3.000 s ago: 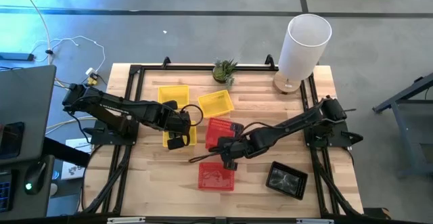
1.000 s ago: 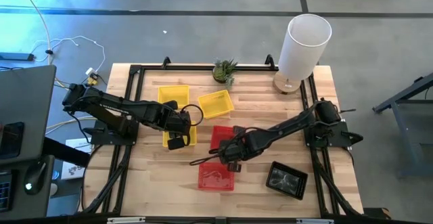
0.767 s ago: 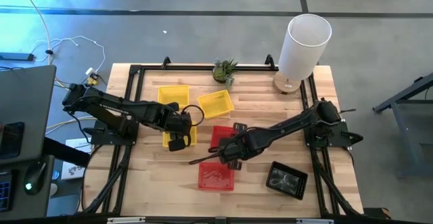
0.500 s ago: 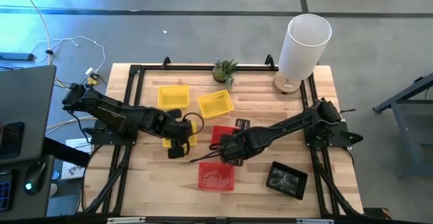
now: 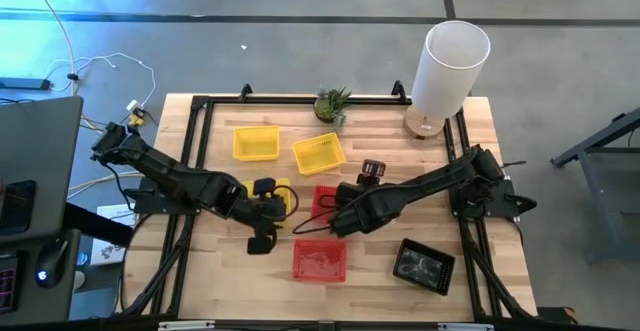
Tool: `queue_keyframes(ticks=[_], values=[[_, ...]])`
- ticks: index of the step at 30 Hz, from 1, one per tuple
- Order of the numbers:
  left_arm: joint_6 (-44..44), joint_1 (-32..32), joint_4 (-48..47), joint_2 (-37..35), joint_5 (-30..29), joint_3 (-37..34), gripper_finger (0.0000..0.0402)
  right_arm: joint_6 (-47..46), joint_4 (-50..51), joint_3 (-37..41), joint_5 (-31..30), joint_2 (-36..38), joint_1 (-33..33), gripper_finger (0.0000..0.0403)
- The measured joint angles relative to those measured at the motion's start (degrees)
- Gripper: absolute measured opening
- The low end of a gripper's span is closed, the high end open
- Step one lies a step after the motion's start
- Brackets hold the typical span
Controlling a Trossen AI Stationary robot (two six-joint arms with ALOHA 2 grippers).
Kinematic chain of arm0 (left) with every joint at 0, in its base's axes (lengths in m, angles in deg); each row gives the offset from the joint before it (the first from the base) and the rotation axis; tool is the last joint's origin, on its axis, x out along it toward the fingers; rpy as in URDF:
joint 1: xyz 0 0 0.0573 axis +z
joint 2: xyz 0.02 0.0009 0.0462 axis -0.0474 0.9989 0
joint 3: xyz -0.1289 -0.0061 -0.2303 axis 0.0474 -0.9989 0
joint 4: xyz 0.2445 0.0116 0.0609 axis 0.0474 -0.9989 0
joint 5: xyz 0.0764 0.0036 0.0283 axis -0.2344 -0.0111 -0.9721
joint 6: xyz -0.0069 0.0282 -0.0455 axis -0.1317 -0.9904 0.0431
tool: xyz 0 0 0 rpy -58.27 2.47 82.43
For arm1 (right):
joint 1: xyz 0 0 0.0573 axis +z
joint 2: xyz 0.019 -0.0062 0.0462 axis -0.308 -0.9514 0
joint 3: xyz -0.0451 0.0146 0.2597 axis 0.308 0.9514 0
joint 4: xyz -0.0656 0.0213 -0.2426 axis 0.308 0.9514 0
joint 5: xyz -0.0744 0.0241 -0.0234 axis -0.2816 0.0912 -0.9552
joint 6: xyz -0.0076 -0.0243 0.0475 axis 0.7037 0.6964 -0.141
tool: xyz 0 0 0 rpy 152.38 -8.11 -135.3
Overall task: Stack baskets by color
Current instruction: Stack the bottom red bin on top of the top stacked red bins
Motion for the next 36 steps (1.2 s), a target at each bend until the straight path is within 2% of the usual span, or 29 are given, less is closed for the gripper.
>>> queue_keyframes(ticks=[7, 13, 26, 36], values=[[-0.01, -0.29, 1.79, 0.0, -0.51, 0.0, 0.0115, 0.92, 1.61, -1.96, -5.79, 0.0, -1.7, 0.0126], [0.02, -0.24, 1.84, 0.0, -3.25, 0.0, 0.0115, 1.29, 6.36, -3.13, -11.88, 0.0, -3.4, 0.0126], [0.35, -2.4, 6.97, 2.2, -3.19, 0.0, 0.0115, 0.43, 6.45, -3.35, -12.05, 5.63, -7.46, 0.0126], [-0.47, -3.04, 10.87, 10.2, -2.73, 0.02, 0.0115, 0.37, 6.36, -3.32, -12.46, 11.87, -9.19, 0.0126]])
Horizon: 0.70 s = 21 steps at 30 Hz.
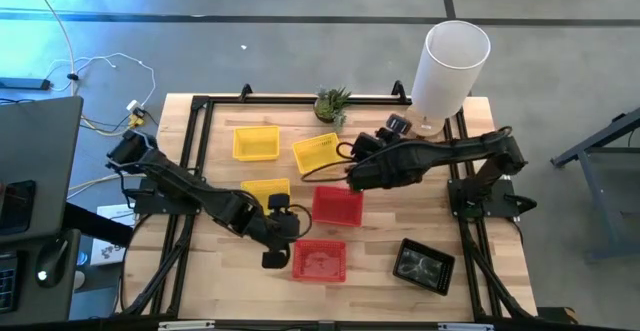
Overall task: Stack baskets by color
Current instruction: Stack the bottom red bin on top of the top stacked red bins
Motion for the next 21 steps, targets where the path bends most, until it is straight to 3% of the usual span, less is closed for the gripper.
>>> queue_keyframes(ticks=[7, 21], values=[[-0.72, 0.16, 5.68, 4.79, 2.65, 0.0, 0.0115, -0.59, 0.04, 0.0, -0.5, 3.48, -1.8, 0.0126], [-2.11, 0.63, 9.71, 11.83, 1.37, -0.04, 0.0115, -0.02, 0.04, -0.02, 1.6, 4.5, -3.19, 0.0126]])
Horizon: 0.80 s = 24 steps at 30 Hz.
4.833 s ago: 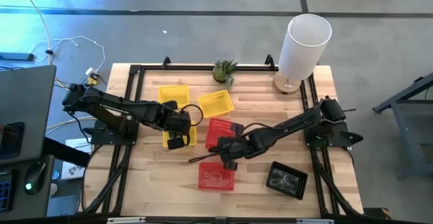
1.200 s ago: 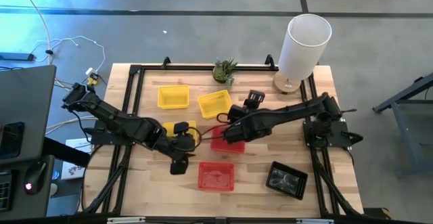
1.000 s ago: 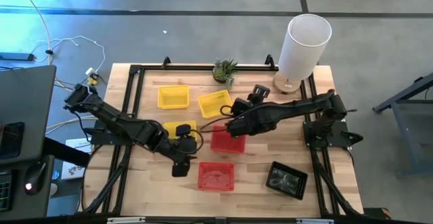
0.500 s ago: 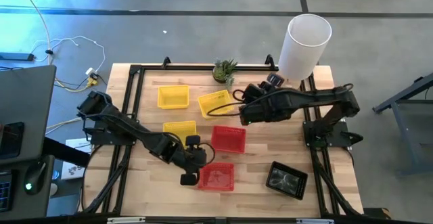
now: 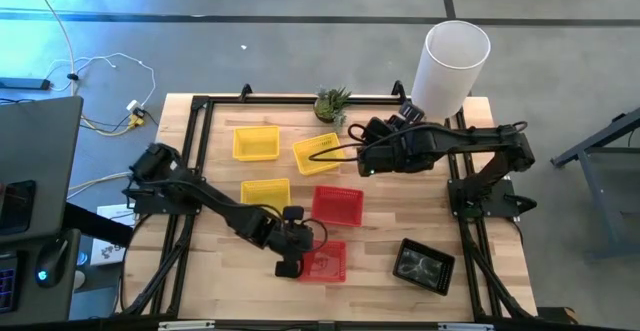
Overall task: Stack baskets by color
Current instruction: Stack the bottom red bin on top of the top stacked red bins
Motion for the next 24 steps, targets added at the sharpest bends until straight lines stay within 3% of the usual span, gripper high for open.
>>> queue_keyframes(ticks=[18, 24], values=[[0.07, 0.85, 1.71, 2.29, 0.45, 0.0, 0.0086, 0.07, 0.03, 0.0, 0.61, 0.0, 0.0, 0.0126], [0.07, 1.58, 1.22, 2.68, 4.46, 0.0, 0.0081, 0.07, 0.03, 0.0, 0.61, 0.0, 0.0, 0.0126]])
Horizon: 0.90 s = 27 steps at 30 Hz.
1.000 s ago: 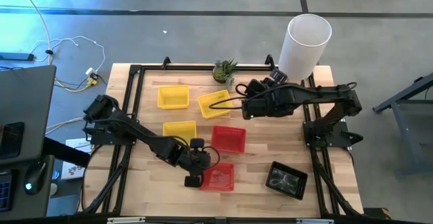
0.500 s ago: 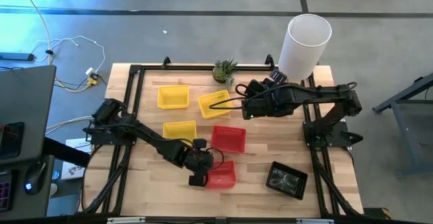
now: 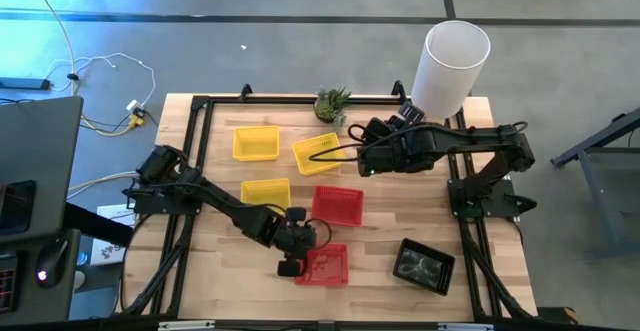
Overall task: Stack baskets by color
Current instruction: Stack the bottom red bin on top of the top stacked red bins
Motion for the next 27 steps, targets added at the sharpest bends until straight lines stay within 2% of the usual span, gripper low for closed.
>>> queue_keyframes(ticks=[3, 9, 18, 27], values=[[-0.41, 0.01, 0.25, 0.0, -0.03, 0.0, 0.0065, 0.0, 0.0, 0.0, 0.0, -0.02, 0.0, 0.0126], [-1.25, 0.29, 0.36, -0.31, -0.03, 0.0, 0.0007, 0.0, 0.0, 0.0, 0.0, -0.02, 0.0, 0.0126], [-4.8, 1.63, 0.67, -1.24, -0.91, 1.13, 0.0003, -0.02, -0.02, 0.0, 0.0, -0.04, 0.0, 0.0126], [-12.46, 5.15, -4.19, -6.22, -2.53, 5.47, 0.0001, -1.31, -0.24, 0.0, -0.2, -0.04, -0.32, 0.0126]])
